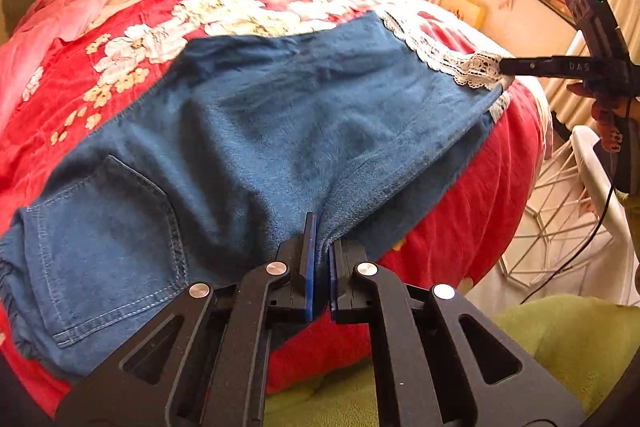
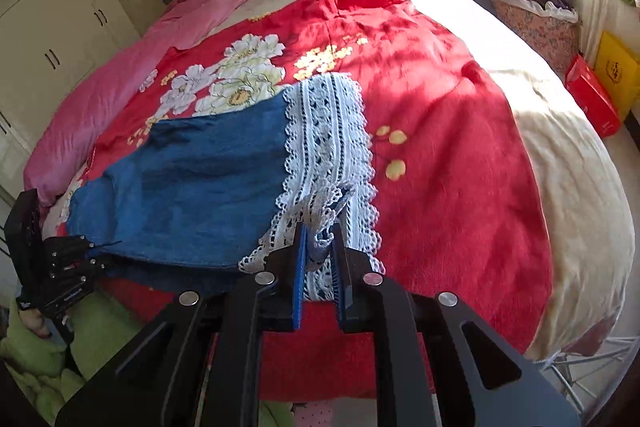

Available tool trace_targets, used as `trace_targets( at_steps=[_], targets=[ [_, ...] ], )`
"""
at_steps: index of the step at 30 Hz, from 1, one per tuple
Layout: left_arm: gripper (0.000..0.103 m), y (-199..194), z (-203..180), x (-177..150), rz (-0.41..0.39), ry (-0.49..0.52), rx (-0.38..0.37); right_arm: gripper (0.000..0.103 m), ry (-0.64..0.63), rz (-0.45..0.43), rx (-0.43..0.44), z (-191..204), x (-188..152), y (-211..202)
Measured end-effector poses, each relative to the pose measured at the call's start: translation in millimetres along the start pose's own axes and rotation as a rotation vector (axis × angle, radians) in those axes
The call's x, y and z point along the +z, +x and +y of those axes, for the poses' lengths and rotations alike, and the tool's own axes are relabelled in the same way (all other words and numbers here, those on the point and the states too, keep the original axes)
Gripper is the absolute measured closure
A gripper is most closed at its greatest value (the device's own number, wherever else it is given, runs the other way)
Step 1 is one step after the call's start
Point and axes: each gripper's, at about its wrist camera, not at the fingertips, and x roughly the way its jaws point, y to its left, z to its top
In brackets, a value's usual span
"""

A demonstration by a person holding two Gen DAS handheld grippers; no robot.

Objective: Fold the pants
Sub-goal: 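Lay the lace-trimmed leg flat and open both grippers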

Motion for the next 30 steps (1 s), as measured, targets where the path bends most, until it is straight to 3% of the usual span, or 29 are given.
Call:
trace_targets(
  at_steps=[7,9,10,11,14,16,19,20,24,27,30],
  targets=[
    [0.099,10.9,-4.2,-4.1,0.052,0.018,-0.002,0.091,0.006,0.045,-0.05,-9.4,-11.8,17.8],
    [0.098,7.0,-4.2,-4.3,0.042,0.015,-0.017,0.082,-0.015,0.056,-0.071,-6.5,-12.2,18.1],
    [0.091,2.8,-2.8,-4.9,0.036,0.007,-0.038,0.076,-0.029,0.059,-0.101,-4.5,-11.7,16.1],
    [0.077,-1.0,-1.9,-5.6,0.031,-0.001,-0.05,0.066,-0.04,0.048,-0.125,-3.0,-10.6,11.3],
    [0.065,-23.5,1.5,-10.5,-0.013,-0.013,-0.047,0.06,-0.044,-0.015,-0.145,-2.6,-3.6,-7.3],
    [0.059,-41.2,7.3,-11.1,-0.064,-0.021,-0.01,0.057,-0.065,-0.063,-0.152,4.7,3.1,-14.9],
    [0.055,-62.2,30.0,-11.7,-0.115,-0.054,0.135,0.057,-0.164,-0.079,-0.141,30.7,8.3,-9.3],
    [0.055,-63.3,46.2,-13.3,-0.103,-0.095,0.191,0.057,-0.192,-0.075,-0.141,38.8,6.7,-5.4],
    [0.055,-51.9,93.6,-25.1,-0.021,-0.24,0.303,0.058,-0.328,-0.037,-0.178,70.7,1.5,24.9],
    [0.054,-41.9,121.8,-32.0,0.017,-0.322,0.303,0.058,-0.345,0.009,-0.213,71.1,-2.2,44.8],
    [0.054,-38.6,129.9,-33.1,0.015,-0.342,0.277,0.058,-0.342,0.043,-0.246,64.5,-5.8,55.6]
  ],
)
